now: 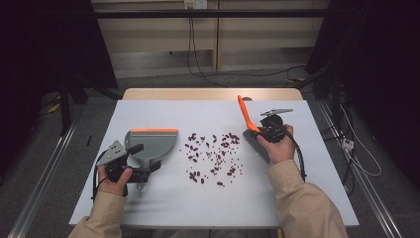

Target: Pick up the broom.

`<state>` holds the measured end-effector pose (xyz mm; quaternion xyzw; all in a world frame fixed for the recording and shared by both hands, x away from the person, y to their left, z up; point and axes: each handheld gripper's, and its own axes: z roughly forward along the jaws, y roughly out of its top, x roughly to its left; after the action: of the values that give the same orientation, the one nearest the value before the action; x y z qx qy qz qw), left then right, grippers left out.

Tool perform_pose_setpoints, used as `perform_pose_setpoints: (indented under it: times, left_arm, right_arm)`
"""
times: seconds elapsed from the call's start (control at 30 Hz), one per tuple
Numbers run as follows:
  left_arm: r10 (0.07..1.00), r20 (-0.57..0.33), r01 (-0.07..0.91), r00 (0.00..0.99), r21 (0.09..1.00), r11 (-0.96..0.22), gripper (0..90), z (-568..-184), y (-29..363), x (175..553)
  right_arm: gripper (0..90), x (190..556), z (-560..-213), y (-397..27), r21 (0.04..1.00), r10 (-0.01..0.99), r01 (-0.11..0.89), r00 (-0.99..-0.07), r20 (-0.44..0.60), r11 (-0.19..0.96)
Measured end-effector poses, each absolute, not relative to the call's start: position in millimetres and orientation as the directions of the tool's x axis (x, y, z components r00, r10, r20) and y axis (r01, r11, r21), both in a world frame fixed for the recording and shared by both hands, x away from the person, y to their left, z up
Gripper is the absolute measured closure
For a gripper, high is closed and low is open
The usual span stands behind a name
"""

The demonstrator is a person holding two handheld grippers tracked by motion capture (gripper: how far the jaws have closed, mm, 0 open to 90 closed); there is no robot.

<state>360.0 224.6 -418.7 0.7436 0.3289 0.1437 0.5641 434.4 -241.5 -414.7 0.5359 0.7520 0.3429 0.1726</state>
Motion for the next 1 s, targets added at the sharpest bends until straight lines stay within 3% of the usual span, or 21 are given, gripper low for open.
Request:
perform_pose_setpoints:
  times: [0.3, 0.47, 1.0]
  left_arm:
    - [0.654, -0.167, 0.329, 0.738, 0.935, -0.133, 4.1, -420, 228, 361]
    - [0.652, -0.167, 0.33, 0.739, 0.934, -0.134, 4.2, -420, 227, 362]
    - [0.652, -0.164, 0.331, 0.741, 0.933, -0.142, 4.2, -420, 225, 360]
  right_arm:
    - [53.2, 434, -416, -246, 0.716, 0.924, 0.68, -0.358, 0.136, 0.159]
    - [50.5, 430, -414, -249, 0.716, 0.922, 0.678, -0.364, 0.129, 0.168]
    - [68.0, 413, -420, -250, 0.742, 0.92, 0.626, -0.391, 0.032, 0.24]
